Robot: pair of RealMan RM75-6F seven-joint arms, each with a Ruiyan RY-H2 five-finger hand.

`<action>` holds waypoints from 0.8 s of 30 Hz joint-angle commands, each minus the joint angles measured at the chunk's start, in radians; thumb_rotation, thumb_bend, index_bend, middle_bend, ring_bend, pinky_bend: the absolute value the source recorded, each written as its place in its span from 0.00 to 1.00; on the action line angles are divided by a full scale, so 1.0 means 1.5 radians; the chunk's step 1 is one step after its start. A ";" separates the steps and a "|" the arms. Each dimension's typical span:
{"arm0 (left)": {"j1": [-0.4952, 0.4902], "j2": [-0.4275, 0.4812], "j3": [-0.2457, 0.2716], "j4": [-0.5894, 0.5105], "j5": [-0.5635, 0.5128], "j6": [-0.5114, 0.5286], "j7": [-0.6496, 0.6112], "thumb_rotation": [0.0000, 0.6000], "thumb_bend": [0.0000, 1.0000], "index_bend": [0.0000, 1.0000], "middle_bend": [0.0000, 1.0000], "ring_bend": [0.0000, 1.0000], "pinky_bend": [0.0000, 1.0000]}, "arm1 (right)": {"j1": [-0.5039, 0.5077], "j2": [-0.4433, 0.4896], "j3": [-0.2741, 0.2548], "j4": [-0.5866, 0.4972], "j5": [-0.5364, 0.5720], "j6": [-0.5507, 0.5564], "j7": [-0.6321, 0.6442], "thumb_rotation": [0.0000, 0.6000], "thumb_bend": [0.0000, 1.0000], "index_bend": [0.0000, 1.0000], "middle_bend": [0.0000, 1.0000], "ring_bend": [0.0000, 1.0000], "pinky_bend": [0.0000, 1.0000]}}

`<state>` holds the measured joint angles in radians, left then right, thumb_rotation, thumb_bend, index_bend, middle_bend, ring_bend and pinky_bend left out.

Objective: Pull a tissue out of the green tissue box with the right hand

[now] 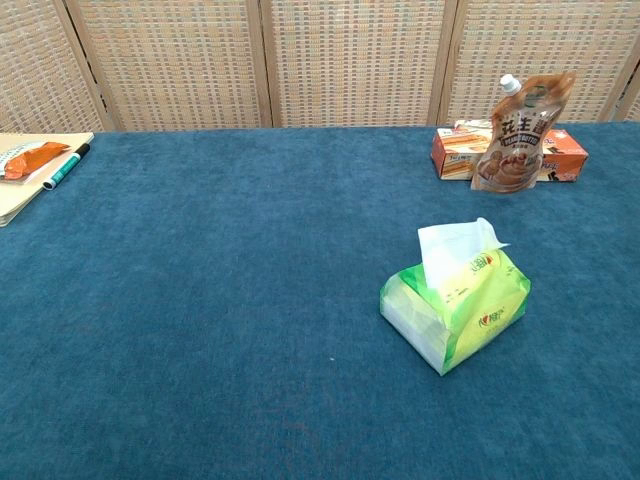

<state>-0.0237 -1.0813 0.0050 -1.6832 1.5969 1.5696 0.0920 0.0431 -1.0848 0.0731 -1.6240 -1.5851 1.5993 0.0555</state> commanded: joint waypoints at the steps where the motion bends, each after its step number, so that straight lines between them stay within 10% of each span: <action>1: 0.000 0.000 0.000 -0.001 -0.002 -0.001 0.002 1.00 0.00 0.00 0.00 0.00 0.00 | 0.000 0.000 0.000 0.000 0.000 -0.001 0.000 1.00 0.00 0.00 0.00 0.00 0.00; 13: 0.003 0.001 -0.003 -0.005 -0.002 0.007 -0.001 1.00 0.00 0.00 0.00 0.00 0.00 | 0.056 -0.015 0.008 0.026 -0.044 -0.051 -0.029 1.00 0.00 0.08 0.00 0.00 0.01; 24: -0.011 0.006 -0.018 -0.022 -0.038 -0.022 0.006 1.00 0.00 0.00 0.00 0.00 0.00 | 0.264 -0.035 0.052 -0.031 -0.060 -0.304 -0.046 1.00 0.10 0.26 0.28 0.20 0.31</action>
<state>-0.0393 -1.0722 -0.0209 -1.7139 1.5423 1.5371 0.0991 0.3545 -1.1130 0.1191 -1.6323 -1.6982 1.2443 0.0273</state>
